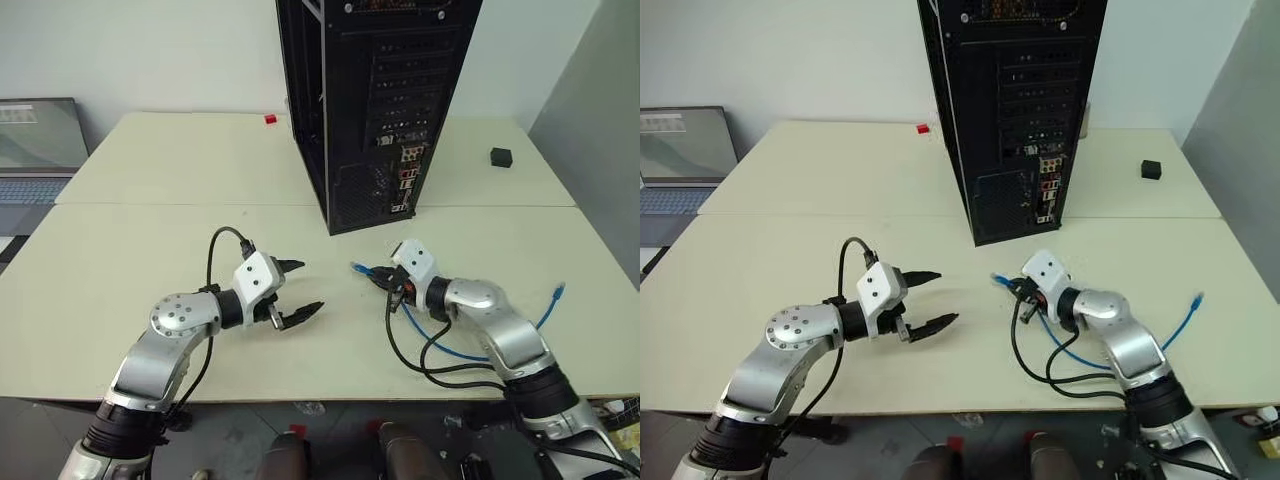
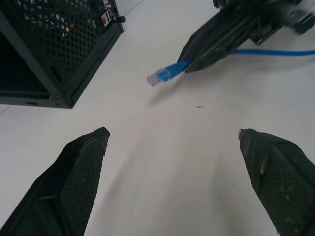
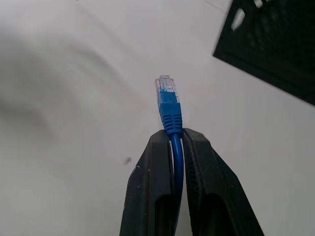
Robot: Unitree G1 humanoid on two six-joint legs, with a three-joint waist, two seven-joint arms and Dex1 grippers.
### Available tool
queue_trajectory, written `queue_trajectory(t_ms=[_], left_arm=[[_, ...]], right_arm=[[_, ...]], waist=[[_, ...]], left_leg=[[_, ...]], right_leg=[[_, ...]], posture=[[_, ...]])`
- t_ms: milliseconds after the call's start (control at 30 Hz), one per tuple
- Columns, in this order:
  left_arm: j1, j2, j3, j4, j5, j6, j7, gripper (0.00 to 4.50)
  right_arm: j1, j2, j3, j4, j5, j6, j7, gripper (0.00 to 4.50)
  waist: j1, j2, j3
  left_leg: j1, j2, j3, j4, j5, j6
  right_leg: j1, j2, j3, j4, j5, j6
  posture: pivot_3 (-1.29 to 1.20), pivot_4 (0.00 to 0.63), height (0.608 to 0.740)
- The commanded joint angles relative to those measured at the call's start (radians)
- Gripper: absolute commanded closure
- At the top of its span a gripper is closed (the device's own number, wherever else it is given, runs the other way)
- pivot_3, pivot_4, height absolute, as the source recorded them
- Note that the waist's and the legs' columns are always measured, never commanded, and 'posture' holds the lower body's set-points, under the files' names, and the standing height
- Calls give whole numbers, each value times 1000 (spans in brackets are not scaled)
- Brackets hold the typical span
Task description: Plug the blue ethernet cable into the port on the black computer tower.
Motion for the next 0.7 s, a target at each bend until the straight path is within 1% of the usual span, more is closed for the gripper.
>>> queue_trajectory(t_ms=[33, 200, 300, 433, 533, 567, 600, 667, 700], left_arm=[[-49, 29, -38, 17, -21, -36, -117, 0], [-80, 37, -69, 27, -34, -53, -201, 0], [-91, 43, -80, 30, -39, -50, -241, 0], [-99, 39, -80, 40, -39, -44, -255, 0], [-110, 35, -76, 55, -36, -45, -260, 513], [-113, 35, -77, 60, -32, -50, -262, 854], [-114, 37, -80, 65, -26, -54, -264, 939], [-116, 37, -87, 74, -12, -64, -262, 1416], [-116, 35, -90, 77, -7, -67, -261, 1514]], right_arm=[[-57, -65, 29, -97, 72, -8, 187, 4481], [-93, -100, 56, -100, 88, 5, 276, 4482], [-106, -105, 70, -94, 79, 4, 297, 4482], [-111, -105, 84, -95, 74, 2, 313, 4483], [-113, -101, 91, -95, 69, 3, 315, 4485], [-114, -99, 93, -94, 67, 3, 315, 4486], [-115, -96, 95, -92, 66, 3, 315, 4486], [-118, -92, 99, -91, 63, 4, 314, 4491], [-119, -89, 101, -90, 62, 5, 314, 4491]], waist=[[0, 0, 0], [1, 0, 0], [2, 0, 0], [1, 0, 0], [2, 0, 0], [2, 0, 0], [2, 0, 0], [2, 0, 0], [1, 0, 0]], left_leg=[[0, 0, 0, 0, 0, 0], [0, 0, -1, 0, 0, 0], [0, 0, -1, 0, 0, 0], [0, 0, -1, 0, 0, 0], [0, 0, -1, 0, 0, 0], [0, 0, -1, 0, 0, 0], [0, 0, -1, 0, 0, 0], [0, 0, -1, 0, 0, 0], [0, 0, -1, 0, 0, 0]], right_leg=[[0, 0, 0, 0, 0, 0], [0, 0, -1, 0, 0, 0], [0, 0, 0, 0, 0, 0], [0, 0, 0, 0, 0, 0], [0, 0, 0, 0, 0, 0], [0, -1, 0, 0, 0, 0], [0, -1, 0, 0, 0, 0], [0, -1, -1, 0, 0, 0], [0, -1, -1, 0, 0, 0]], posture=[[0, 150, 740], [0, 150, 740], [0, 150, 740], [0, 150, 740], [0, 150, 740], [0, 150, 740], [0, 150, 740], [0, 150, 740], [0, 150, 740]])
